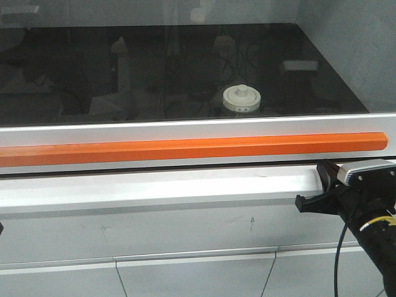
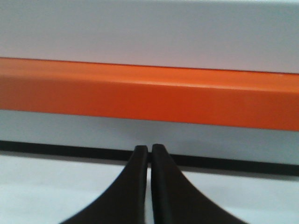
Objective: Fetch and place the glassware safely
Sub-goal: 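Move both grippers up to the orange handle bar of the door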
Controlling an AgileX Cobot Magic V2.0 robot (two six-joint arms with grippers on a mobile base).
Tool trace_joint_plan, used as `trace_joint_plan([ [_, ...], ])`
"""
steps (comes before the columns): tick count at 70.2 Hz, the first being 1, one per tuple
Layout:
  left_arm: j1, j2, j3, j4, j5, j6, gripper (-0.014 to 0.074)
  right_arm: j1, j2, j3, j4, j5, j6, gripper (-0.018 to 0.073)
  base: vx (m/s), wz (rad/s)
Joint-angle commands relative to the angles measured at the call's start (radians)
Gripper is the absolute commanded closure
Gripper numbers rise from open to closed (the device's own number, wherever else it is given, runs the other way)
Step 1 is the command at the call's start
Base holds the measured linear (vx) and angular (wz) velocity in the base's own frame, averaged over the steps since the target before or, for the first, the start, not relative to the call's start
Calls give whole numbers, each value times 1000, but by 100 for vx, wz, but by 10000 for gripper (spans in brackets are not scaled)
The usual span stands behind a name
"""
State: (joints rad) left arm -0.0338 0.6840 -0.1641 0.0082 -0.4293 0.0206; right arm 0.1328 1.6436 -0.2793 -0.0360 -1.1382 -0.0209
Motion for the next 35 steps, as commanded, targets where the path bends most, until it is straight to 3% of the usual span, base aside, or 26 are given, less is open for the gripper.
trace_joint_plan([
  [1, -1, -1, -26, -8, -82, -5, 603, 1, 0, -46, -10, -105, -5, 560, 0, 0],
  [35, -1, 44, -16, -8, -28, -5, 603, 1, 54, -131, -10, -165, -16, 560, 0, 0],
])
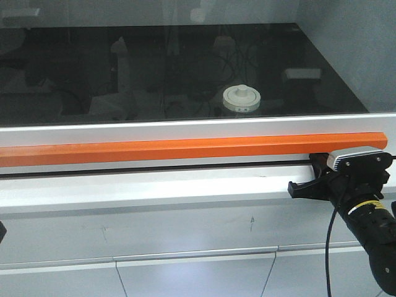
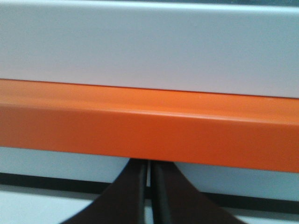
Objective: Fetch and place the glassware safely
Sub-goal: 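Move both grippers up to the orange handle bar of the door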
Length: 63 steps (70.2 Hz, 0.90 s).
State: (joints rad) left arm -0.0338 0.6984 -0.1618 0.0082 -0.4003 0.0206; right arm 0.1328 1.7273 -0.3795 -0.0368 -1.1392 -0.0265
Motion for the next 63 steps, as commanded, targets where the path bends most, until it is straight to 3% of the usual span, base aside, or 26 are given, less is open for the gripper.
trace_joint_plan([
  [1, -1, 37, -19, -8, -57, -5, 603, 1, -29, -31, -9, -164, -11, 560, 0, 0],
  [19, -1, 237, -19, -8, -185, -5, 603, 1, -29, -31, -9, -163, -11, 560, 0, 0],
  [41, -1, 573, -30, -38, -572, 40, 603, 1, -29, -31, -9, -163, -11, 560, 0, 0],
  [51, -1, 692, -59, -84, -623, 40, 603, 1, -29, -31, -9, -163, -11, 560, 0, 0],
  [63, -1, 770, -62, -89, -728, 38, 603, 1, -29, -31, -9, -163, -11, 560, 0, 0],
])
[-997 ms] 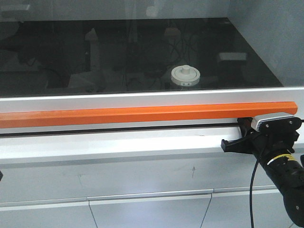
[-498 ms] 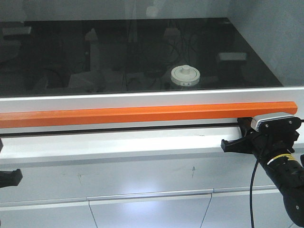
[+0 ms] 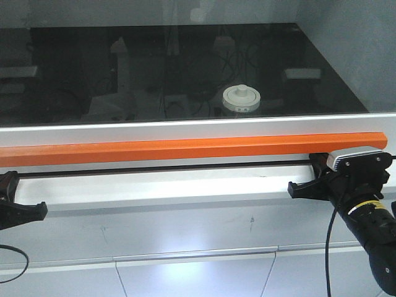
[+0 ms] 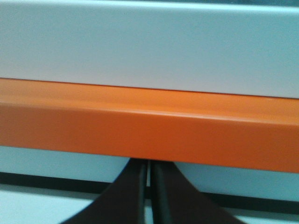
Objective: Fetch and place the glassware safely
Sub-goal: 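Move both grippers up to the orange handle bar of the door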
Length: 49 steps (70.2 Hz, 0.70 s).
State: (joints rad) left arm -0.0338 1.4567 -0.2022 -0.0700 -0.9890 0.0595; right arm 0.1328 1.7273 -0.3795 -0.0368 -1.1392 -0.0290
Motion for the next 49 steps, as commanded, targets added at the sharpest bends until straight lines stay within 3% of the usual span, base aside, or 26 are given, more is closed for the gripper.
trace_joint_plan([
  [1, -1, 16, -21, -11, -145, -1, 603, 1, -29, -31, -9, -163, -8, 560, 0, 0],
  [16, -1, 44, -26, -11, -206, -1, 603, 1, -29, -31, -9, -163, -8, 560, 0, 0],
  [49, -1, 44, -145, -2, -150, 0, 603, 1, -29, -31, -9, -163, -8, 560, 0, 0],
])
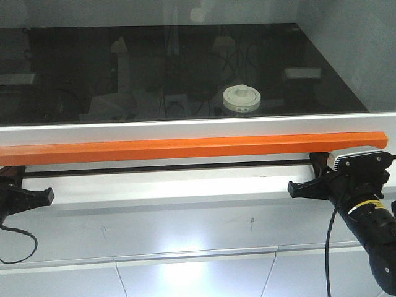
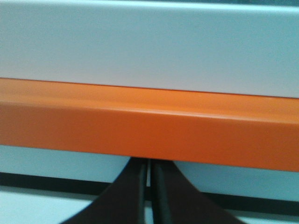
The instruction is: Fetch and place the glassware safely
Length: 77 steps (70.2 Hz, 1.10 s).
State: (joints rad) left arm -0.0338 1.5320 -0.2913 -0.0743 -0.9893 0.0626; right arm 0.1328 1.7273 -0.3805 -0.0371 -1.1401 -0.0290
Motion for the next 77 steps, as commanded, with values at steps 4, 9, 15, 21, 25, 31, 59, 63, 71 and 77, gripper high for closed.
trace_joint_plan([
  [4, -1, -31, -59, 5, -148, -3, 603, 1, -29, -30, -9, -163, -8, 560, 0, 0],
  [9, -1, -31, -59, 20, -153, -3, 603, 1, -29, -30, -9, -163, -8, 560, 0, 0],
  [15, -1, -33, -60, 30, -157, -4, 603, 1, -31, -30, -11, -185, -8, 560, 0, 0],
  [21, -1, -38, -60, 29, -157, -5, 603, 1, -45, -30, -23, -198, -8, 560, 0, 0],
  [25, -1, -49, -60, 28, -157, -6, 603, 1, -67, -31, -25, -192, -7, 560, 0, 0],
  [31, -1, -75, -60, 28, -154, -6, 603, 1, -107, -31, -25, -168, -6, 560, 0, 0],
  [59, -1, -264, -189, 29, 89, -2, 603, 1, -259, -120, -27, 57, -7, 560, 0, 0],
  [63, -1, -290, -225, 30, 128, -1, 603, 1, -280, -134, -27, 77, -7, 560, 0, 0],
  [71, -1, -334, -292, 32, 205, -1, 603, 1, -324, -165, -27, 127, -7, 560, 0, 1],
  [77, -1, -365, -341, 36, 256, -1, 603, 1, -357, -196, -27, 175, -7, 560, 0, 2],
])
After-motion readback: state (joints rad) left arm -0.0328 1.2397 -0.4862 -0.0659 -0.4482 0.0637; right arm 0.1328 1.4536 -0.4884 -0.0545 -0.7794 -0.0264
